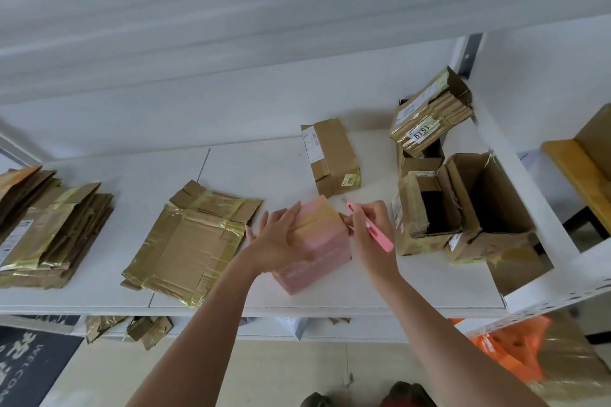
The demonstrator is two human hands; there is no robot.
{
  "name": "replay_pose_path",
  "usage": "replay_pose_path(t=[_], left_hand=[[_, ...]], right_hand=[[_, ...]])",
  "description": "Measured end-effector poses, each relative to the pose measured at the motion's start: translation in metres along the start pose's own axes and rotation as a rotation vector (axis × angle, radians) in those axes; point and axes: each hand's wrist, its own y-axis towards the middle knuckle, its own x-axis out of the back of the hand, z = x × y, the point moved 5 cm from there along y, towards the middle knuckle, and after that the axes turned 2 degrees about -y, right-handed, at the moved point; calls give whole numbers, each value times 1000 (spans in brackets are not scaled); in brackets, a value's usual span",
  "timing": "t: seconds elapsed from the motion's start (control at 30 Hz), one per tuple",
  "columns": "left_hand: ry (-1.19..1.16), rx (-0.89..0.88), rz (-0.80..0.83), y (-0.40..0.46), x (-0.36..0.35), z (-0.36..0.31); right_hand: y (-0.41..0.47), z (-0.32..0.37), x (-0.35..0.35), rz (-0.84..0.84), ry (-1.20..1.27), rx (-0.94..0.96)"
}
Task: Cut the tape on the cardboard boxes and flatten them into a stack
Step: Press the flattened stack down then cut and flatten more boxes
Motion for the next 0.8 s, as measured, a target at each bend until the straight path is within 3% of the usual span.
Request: replay_pose_path(t=[0.1, 0.17, 0.33, 0.8], left_hand=[[-112, -65, -233, -2, 5, 7], [-149, -125, -299, -4, 2, 14], [-1, -184, -451, -5, -4, 15], [52, -202, -497, -6, -8, 14]], right_hand=[[-12, -9, 3, 17, 188, -128], [-18, -12, 7, 31, 241, -171], [-17, -11, 11, 75, 285, -192], [-9, -14, 6, 91, 282, -214]])
